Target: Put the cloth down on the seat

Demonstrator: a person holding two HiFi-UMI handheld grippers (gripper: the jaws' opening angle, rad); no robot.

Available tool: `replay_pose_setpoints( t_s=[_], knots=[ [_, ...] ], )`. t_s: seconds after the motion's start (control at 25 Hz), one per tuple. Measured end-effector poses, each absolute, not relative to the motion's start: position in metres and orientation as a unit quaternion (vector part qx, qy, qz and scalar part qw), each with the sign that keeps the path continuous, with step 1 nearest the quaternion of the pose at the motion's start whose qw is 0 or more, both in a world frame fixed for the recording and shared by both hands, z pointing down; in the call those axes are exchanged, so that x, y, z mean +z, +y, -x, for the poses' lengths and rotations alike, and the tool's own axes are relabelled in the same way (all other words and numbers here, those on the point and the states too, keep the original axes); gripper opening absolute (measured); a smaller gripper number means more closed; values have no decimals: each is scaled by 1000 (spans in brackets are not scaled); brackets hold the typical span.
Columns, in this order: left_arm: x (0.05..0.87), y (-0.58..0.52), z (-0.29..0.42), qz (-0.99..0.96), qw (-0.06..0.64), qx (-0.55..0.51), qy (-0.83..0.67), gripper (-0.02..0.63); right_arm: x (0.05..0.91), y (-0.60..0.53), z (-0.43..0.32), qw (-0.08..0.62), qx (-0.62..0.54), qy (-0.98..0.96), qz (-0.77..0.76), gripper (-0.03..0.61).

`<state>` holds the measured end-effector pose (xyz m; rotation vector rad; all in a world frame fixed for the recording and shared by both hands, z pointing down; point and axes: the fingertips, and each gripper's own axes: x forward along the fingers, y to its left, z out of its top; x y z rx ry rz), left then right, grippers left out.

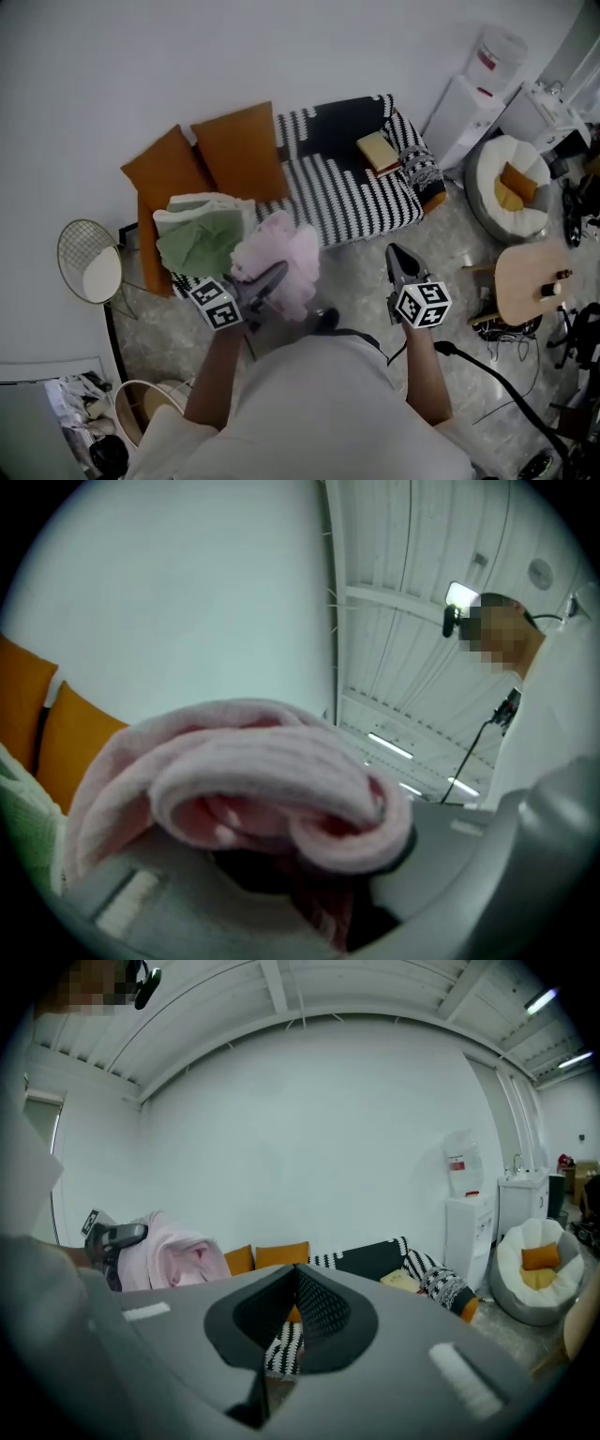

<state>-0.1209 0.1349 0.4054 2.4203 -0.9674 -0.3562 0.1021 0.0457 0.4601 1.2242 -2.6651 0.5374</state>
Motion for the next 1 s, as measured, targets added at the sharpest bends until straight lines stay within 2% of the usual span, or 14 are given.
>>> replay_pose_setpoints(
  t_s=[0.4, 1.0],
  knots=[
    [414, 61, 90, -882, 260, -138, -368, 127, 464, -31, -149, 79, 174, -896, -401, 4],
    [421, -15, 67, -888, 251, -128, -362, 127, 482, -85, -166, 103, 182, -895, -394, 3]
  ],
)
